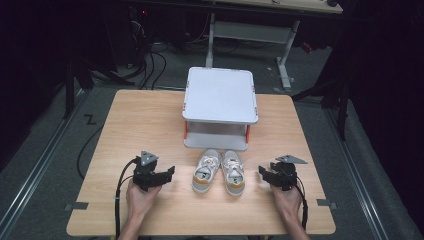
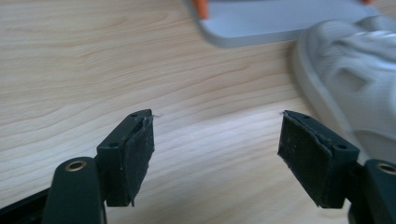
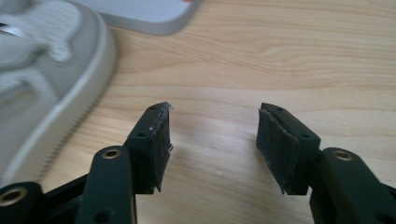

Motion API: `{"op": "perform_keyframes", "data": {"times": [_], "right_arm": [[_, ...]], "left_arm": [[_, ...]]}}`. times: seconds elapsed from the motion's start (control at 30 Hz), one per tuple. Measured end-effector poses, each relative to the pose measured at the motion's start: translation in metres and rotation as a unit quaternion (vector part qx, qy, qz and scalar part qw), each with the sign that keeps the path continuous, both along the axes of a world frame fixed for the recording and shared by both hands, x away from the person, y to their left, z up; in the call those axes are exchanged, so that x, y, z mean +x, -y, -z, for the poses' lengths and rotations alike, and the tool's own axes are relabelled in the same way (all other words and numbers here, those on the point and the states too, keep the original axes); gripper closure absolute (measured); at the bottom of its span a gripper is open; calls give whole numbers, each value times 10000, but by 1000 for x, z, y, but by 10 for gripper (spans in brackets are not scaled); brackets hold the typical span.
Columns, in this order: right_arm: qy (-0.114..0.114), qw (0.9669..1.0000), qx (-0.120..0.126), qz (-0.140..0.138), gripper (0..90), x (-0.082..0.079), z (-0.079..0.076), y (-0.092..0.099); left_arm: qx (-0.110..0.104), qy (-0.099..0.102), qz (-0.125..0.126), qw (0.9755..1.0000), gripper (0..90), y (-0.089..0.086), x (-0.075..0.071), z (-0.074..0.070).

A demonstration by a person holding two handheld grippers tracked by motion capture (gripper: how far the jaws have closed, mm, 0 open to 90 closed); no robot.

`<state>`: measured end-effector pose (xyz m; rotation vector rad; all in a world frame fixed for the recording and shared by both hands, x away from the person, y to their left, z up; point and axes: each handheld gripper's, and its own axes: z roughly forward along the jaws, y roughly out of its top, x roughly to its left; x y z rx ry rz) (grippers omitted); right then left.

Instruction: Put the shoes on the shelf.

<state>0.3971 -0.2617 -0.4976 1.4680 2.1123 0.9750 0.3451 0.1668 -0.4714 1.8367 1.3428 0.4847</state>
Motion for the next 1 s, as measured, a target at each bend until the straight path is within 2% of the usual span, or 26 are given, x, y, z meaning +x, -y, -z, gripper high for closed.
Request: {"op": "perform_keyframes", "data": {"times": [0.13, 0.23, 0.27, 0.43, 0.6, 0.7, 0.83, 1.0], "right_arm": [[122, 9998, -174, -7, 432, 1, 2, -1], [209, 9991, -359, -18, 420, 1, 4, -4], [230, 9989, -415, -27, 412, 1, 4, -6], [196, 9990, -396, -44, 393, 1, 4, -7], [198, 9990, -397, -50, 393, 1, 4, -7], [203, 9990, -398, -59, 392, 1, 4, -7], [202, 9990, -397, -58, 392, 1, 4, -7], [197, 9990, -397, -55, 391, 1, 4, -7]], "left_arm": [[-4, 91, 327, 9994, 270, 19, -8, -16], [-96, 117, 548, 9984, 271, 32, -13, -26], [-150, 98, 623, 9979, 271, 36, -14, -29], [-207, -50, 999, 9948, 278, 61, -19, -40], [13, -220, 1310, 9911, 312, 91, -20, -44], [92, -291, 1313, 9909, 332, 104, -15, -42], [130, -426, 1161, 9922, 347, 114, -9, -39], [90, -582, 1102, 9922, 318, 124, -4, -34]]}}
